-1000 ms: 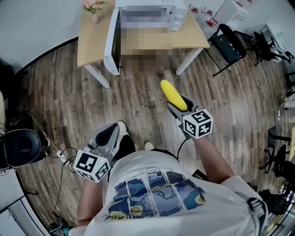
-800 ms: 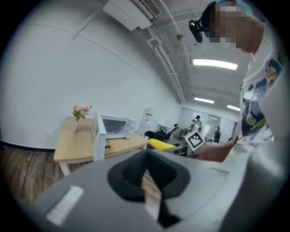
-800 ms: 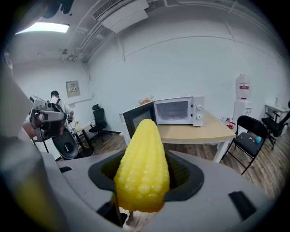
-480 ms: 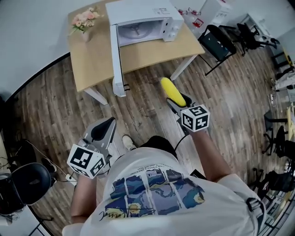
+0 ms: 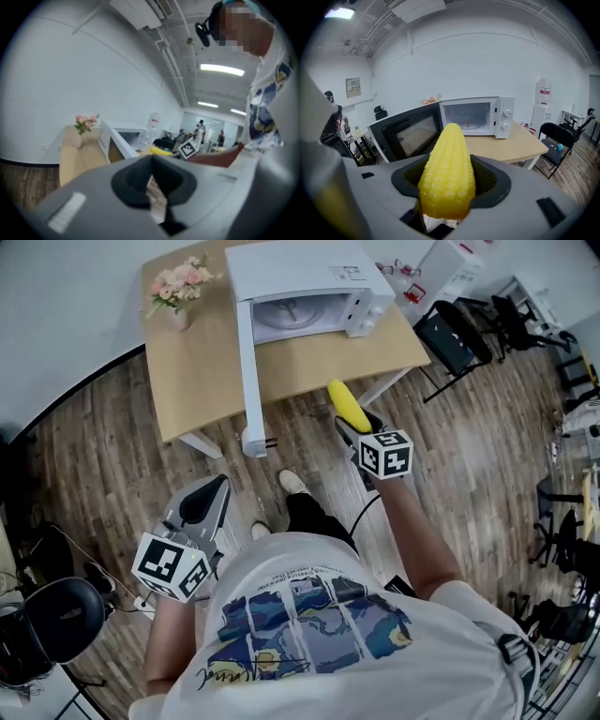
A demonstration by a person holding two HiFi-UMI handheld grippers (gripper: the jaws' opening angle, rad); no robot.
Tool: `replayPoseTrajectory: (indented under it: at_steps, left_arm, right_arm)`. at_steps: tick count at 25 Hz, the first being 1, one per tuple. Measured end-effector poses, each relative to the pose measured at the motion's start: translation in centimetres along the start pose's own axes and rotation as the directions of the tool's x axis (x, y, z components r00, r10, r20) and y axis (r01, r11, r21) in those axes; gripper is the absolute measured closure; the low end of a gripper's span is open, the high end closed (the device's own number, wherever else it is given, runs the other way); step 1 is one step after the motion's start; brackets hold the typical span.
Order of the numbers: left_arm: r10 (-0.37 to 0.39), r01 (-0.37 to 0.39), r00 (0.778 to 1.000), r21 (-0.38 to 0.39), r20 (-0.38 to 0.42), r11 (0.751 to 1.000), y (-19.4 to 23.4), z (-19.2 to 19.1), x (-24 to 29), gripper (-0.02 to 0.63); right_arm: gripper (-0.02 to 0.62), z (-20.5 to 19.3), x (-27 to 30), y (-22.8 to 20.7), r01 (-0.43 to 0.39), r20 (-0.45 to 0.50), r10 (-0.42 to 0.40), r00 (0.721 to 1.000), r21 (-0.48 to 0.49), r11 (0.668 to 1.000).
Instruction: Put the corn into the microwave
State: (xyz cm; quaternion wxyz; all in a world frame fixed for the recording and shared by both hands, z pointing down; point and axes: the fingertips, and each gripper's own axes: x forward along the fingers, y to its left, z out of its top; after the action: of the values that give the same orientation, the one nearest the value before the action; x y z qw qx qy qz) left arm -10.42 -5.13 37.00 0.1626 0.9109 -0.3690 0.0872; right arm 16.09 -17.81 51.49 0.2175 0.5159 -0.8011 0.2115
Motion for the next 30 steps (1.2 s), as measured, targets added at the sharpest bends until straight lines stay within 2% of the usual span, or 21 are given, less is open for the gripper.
replayPoseTrajectory:
  at_steps: [7, 18, 23, 30]
  left_arm:
    - [0.098, -0.098, 0.995, -0.003, 0.0, 0.995, 3.1, 2.8, 3.5, 0.597]
    - [0.232, -0.233, 0.973, -0.04, -0.021, 0.972, 6.7, 4.7, 8.8, 0.597]
    - [0.308, -0.309, 0.951, -0.071, -0.031, 0.948, 7.6, 4.6, 9.3, 0.597]
    - [0.414, -0.417, 0.909, -0.113, -0.057, 0.902, 8.7, 4.1, 9.2, 0.597]
  right_arm:
    - [0.344, 4.6, 8.8, -4.4, -0.03, -0.017, 0.03, 0.999, -0.043, 0.999]
    - [0.344, 9.9, 20.6, -9.4, -0.066, -0.038, 0.063, 0.997, -0.086, 0.994]
    - [0.344, 10.9, 25.4, -10.0, -0.085, -0.068, 0.077, 0.995, -0.125, 0.989]
    - [0.344, 12.6, 30.7, -10.2, -0.101, -0.09, 0.087, 0.992, -0.165, 0.981]
